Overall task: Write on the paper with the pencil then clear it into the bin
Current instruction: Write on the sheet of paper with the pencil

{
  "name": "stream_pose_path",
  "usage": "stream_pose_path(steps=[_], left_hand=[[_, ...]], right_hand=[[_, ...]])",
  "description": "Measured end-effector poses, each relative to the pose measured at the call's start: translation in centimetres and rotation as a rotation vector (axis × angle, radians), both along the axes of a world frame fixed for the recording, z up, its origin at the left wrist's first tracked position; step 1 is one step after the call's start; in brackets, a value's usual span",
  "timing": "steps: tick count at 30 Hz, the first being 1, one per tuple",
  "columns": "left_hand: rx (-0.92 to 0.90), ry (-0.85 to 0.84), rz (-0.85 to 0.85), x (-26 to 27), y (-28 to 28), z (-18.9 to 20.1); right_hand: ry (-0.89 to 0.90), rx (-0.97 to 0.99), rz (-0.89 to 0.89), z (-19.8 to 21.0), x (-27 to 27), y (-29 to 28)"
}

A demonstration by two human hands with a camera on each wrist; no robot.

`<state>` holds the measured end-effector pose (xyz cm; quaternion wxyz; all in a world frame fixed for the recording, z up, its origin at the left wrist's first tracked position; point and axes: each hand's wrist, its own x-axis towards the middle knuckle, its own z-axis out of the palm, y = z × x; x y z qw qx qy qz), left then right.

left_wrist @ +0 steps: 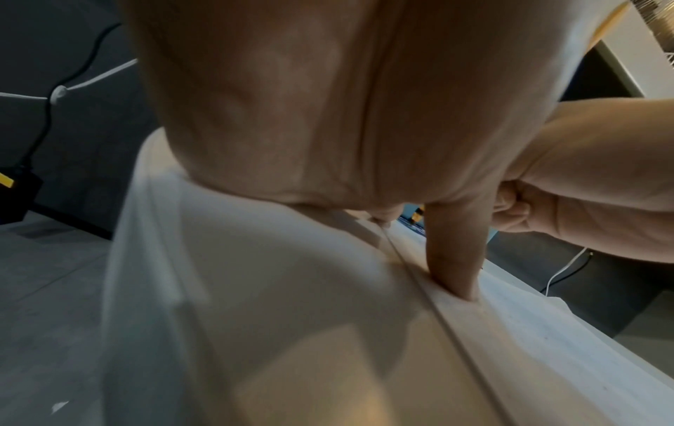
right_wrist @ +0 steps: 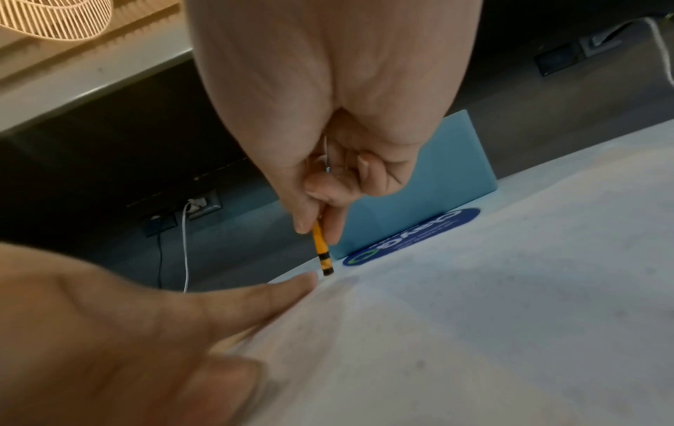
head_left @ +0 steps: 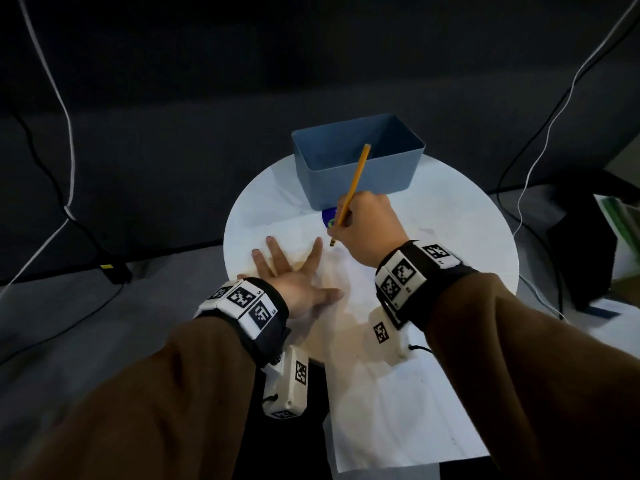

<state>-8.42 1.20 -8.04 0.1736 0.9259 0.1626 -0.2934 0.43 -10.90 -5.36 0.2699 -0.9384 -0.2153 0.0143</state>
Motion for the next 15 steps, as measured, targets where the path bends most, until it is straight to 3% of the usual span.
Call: stream_pose_path(steps=[9,15], left_hand=[[-0.051,-0.028,0.019,-0.1,0.3,-0.2],[-0.001,0.006,0.002,-0.1,0.0,0.1]], right_hand=[[-0.001,-0.037,-0.088,0.4,0.9,-2.7],[0.024,0.020,0.027,-0.1,-0.6,0.2]])
